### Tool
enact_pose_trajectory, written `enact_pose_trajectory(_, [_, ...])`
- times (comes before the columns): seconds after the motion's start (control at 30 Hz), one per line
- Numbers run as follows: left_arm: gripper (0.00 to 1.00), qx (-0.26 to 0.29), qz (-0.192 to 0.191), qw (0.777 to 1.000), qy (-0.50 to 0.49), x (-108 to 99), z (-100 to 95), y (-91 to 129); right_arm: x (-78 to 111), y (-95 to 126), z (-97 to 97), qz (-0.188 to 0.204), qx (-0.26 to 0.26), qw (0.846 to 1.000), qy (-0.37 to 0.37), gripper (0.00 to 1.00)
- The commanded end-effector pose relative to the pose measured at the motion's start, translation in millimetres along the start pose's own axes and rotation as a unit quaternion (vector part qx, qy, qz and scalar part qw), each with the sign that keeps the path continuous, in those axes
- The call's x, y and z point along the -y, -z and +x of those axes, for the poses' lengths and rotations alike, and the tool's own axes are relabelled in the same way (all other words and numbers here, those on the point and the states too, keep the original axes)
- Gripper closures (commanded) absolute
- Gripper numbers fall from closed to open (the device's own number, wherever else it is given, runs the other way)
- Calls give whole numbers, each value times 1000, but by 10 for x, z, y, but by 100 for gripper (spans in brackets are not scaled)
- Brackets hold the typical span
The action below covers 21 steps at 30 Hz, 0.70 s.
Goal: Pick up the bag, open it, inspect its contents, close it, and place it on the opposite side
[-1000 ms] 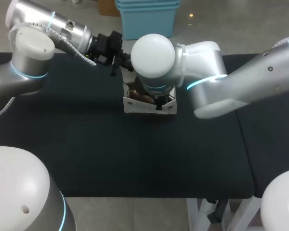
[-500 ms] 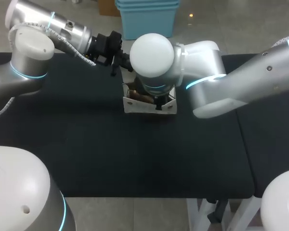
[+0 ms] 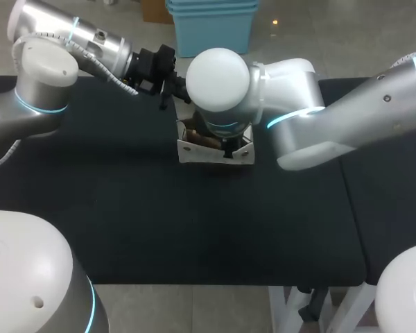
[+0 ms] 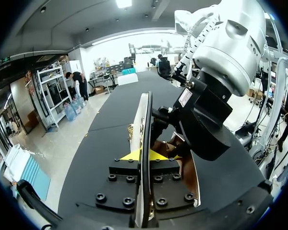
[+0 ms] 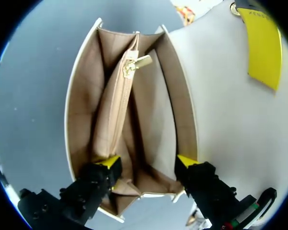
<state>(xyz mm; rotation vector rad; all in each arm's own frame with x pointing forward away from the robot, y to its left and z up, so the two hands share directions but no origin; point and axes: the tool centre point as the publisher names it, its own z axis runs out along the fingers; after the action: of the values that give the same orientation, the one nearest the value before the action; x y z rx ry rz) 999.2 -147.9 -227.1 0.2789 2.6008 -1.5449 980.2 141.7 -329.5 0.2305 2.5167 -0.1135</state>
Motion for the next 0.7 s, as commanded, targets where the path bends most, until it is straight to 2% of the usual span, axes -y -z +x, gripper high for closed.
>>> enact_pose_trajectory(0.03, [100, 0, 2, 1000, -1, -6, 19, 39, 36, -55, 8, 2, 4, 1000, -2, 0])
enact_pose_trajectory(0.3, [100, -1, 0, 1000, -1, 0, 18, 31, 50, -14, -41, -2, 12, 1000, -10, 0])
enact_pose_trajectory(0.33, [100, 0, 0, 1000, -1, 0, 18, 31, 49, -10, -45, -2, 13, 1000, -11, 8])
enact_pose_trajectory(0.4, [100, 0, 0, 1000, -1, 1, 17, 30, 48, 5, -57, -3, 15, 1000, -13, 51])
enact_pose_trajectory(0.47, [100, 0, -2, 1000, -1, 0, 16, 23, 50, 35, -72, -5, 20, 1000, -16, 57])
enact_pose_trajectory(0.7, [100, 4, -11, 1000, -2, -5, -4, 22, 93, 338, -248, -17, 69, 997, -29, 60])
